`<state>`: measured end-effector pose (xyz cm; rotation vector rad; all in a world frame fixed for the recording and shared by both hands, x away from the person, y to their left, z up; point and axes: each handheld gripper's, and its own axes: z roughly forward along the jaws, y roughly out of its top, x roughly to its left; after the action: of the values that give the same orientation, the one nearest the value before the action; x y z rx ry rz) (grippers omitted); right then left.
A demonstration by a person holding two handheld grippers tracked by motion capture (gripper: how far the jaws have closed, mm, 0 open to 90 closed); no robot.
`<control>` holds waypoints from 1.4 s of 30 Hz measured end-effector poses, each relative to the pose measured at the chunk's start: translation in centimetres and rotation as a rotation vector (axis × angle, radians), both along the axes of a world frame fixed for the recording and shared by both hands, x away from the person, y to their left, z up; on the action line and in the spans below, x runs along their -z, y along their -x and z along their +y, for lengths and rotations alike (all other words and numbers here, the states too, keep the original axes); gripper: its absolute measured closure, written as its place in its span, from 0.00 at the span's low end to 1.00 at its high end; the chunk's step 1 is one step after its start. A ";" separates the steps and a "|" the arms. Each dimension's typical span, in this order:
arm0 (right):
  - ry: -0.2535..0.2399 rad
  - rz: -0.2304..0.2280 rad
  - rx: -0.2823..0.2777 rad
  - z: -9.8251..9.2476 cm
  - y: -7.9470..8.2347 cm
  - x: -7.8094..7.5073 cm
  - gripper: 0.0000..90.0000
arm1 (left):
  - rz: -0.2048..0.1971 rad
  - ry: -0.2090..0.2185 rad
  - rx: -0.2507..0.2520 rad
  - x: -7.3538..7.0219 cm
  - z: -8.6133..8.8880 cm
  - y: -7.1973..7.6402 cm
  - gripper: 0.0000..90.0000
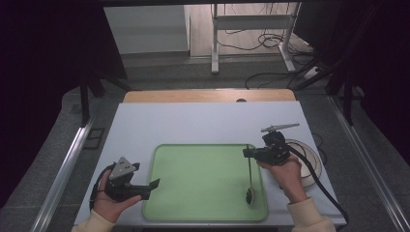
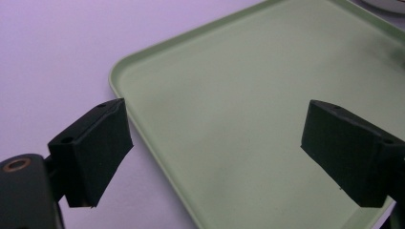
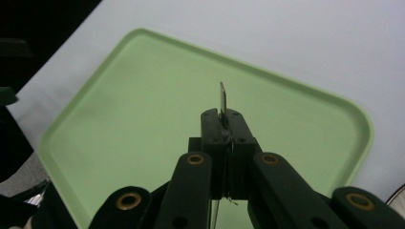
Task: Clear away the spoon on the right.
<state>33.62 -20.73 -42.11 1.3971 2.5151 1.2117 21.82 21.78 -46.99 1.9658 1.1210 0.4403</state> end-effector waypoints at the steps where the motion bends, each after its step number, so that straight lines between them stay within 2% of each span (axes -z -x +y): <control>1: 0.005 0.009 0.008 0.0 -0.1 0.3 0.98 | 0.001 -0.001 0.000 0.0 0.0 0.0 0.11; 10: 0.020 0.070 0.059 0.1 -1.3 2.3 0.98 | 0.001 -0.003 0.002 0.0 0.0 0.0 0.11; 17: 0.043 0.083 0.115 0.6 -2.0 3.9 0.96 | -0.001 -0.001 0.001 0.0 0.0 0.0 0.10; 22: 0.063 0.110 0.148 0.7 -2.5 4.9 0.93 | 0.000 -0.004 0.004 0.1 -0.1 0.0 0.10; 30: 0.126 0.123 0.165 1.3 -2.6 6.3 0.92 | 0.000 -0.005 0.003 0.1 0.0 -0.1 0.11; 40: 0.152 0.135 0.169 1.6 -2.6 6.9 0.91 | -0.001 -0.008 0.004 0.1 0.0 0.0 0.11; 42: 0.162 0.132 0.169 1.7 -2.6 7.1 0.86 | -0.001 -0.008 0.004 0.1 0.0 0.0 0.11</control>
<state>36.21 -18.99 -49.20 1.6573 2.4506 0.8945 21.85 21.77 -47.08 1.9739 1.1154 0.4444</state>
